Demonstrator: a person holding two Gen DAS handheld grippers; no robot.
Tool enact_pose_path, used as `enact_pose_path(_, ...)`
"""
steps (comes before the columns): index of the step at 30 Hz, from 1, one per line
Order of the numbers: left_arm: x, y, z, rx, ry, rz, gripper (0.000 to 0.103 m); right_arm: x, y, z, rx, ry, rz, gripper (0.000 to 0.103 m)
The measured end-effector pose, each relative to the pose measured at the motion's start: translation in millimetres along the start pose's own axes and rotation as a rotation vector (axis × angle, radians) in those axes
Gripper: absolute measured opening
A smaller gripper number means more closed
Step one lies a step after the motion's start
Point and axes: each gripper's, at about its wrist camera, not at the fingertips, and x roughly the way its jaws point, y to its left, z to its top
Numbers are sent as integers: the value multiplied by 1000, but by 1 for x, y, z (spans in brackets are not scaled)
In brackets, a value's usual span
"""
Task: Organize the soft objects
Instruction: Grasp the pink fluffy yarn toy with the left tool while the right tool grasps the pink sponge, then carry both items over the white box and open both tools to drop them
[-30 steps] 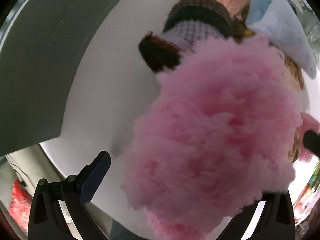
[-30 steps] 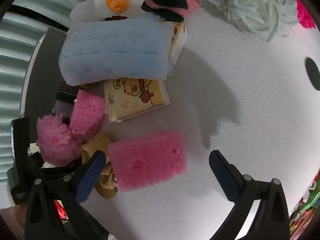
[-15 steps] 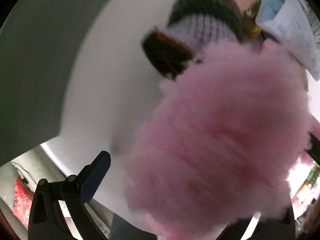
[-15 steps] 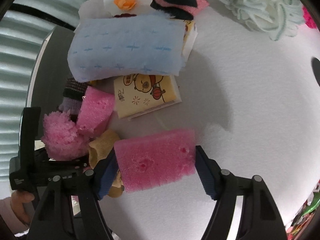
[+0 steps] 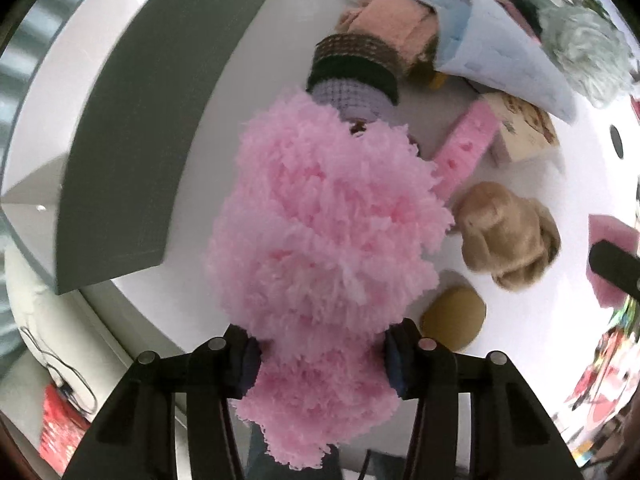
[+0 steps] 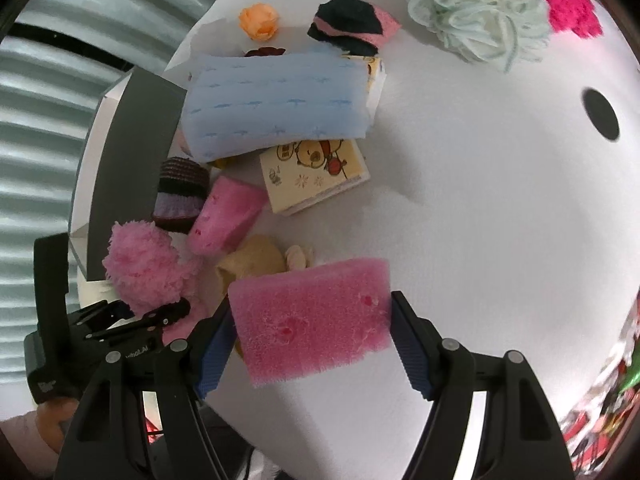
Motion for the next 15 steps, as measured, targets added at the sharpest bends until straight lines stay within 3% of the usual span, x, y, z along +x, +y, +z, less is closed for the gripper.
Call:
enact_pose_path(2,-8,4,-13,27,-8,-10,51,-4,1,-4,13,4,5,76)
enact_pose_path(15,-73,1,-16,171,-79,-29,51,-48,4,-24,64,-32,3,76)
